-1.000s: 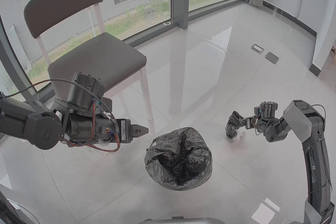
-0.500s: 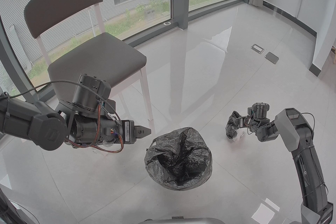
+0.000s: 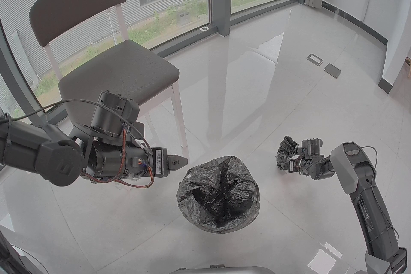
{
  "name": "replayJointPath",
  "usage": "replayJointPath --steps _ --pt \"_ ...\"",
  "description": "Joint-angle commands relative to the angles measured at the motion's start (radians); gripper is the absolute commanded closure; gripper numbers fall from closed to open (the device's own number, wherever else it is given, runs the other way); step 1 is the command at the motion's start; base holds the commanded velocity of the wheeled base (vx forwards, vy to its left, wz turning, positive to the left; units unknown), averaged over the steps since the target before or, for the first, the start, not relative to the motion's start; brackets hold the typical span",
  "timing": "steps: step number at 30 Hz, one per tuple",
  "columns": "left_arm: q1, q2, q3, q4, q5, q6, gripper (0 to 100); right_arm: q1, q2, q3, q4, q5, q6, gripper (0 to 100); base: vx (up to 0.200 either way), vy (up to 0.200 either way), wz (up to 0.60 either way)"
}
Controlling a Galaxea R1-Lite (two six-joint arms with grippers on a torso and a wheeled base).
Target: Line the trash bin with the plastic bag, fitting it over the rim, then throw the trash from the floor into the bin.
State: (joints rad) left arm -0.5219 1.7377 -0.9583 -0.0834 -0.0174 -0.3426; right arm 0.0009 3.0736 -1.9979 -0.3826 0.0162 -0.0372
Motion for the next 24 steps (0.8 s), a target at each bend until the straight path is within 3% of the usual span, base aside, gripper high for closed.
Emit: replayJointPath --steps 1,17,18,24 --pt "-0.001 -0.013 0.001 0.002 0.002 -0.004 0 0.002 0.026 -0.002 -0.012 0.004 0.002 100 0.0 0.0 0.0" --pt "-0.001 -0.058 0.035 0.002 0.002 -0.016 0 0.008 0.011 -0.002 -0.283 -0.005 -0.049 100 0.0 0.0 0.0" --pt "-0.001 -0.061 0.038 0.002 0.002 -0.016 0 0.008 0.007 -0.002 -0.285 -0.005 -0.053 0 0.0 0.0 0.0" --pt "-0.001 -0.067 0.046 0.001 0.002 -0.016 0 0.007 0.0 -0.002 -0.285 -0.009 -0.05 0 0.0 0.0 0.0"
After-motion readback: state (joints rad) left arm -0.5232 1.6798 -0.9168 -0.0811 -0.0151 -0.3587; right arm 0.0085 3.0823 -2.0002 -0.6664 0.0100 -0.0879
